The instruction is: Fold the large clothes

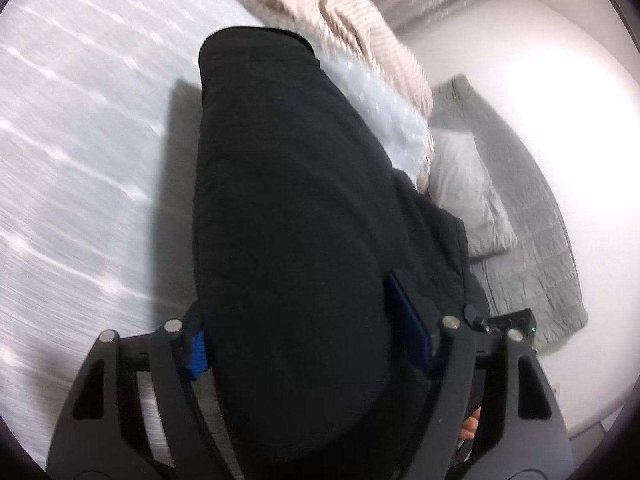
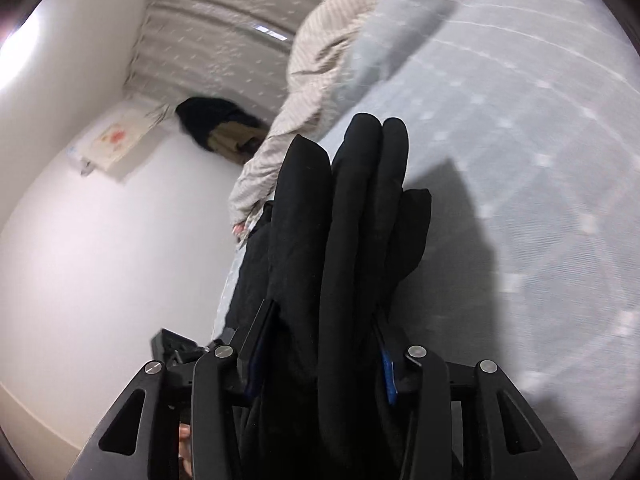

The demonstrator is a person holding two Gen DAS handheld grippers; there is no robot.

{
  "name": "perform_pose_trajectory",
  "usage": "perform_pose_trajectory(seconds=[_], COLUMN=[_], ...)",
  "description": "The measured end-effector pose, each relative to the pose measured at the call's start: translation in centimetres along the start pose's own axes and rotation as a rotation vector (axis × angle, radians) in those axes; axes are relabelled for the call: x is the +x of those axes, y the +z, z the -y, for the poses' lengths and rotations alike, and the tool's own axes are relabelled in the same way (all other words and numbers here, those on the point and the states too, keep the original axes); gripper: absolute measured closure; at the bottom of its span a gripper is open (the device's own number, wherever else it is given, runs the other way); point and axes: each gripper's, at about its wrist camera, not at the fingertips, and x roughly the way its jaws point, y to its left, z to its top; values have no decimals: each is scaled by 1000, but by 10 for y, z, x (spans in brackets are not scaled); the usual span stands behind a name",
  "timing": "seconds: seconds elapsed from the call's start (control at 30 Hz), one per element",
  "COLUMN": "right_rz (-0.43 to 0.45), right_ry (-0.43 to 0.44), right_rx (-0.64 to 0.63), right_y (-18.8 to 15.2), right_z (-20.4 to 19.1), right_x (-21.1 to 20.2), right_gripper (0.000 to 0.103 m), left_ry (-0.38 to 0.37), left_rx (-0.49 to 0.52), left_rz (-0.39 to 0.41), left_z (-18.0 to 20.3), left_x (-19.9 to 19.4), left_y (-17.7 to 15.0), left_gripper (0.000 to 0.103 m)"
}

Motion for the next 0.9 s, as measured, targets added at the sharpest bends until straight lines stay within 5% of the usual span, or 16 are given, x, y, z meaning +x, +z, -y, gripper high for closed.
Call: perform_pose_trajectory(seconds=[0.33, 0.43, 0.5, 0.57, 0.67, 0.9], right_rz=[-54, -91, -99, -101, -101, -23], right_ry=[105, 5, -211, -378, -314, -317], right_rx=[-108, -88, -105, -129, -69, -140], right_y=[-29, -33, -36, -36, -32, -36], right_z=[-91, -85, -72, -60, -50, -85], right_x=[113, 143, 161, 166, 152, 114], right_gripper=[58, 50, 50, 50, 50, 47], left_ry=[46, 162, 261, 219, 213, 494], left_rx=[43, 8, -46, -98, -108, 126], left_rz=[158, 128, 75, 95, 110, 151], left_z=[-66, -103, -129, -142, -137, -105], left_x=[-95, -89, -73, -74, -85, -115], left_y=[51, 53, 51, 49, 51, 30], left_gripper=[24, 19, 19, 19, 19, 17])
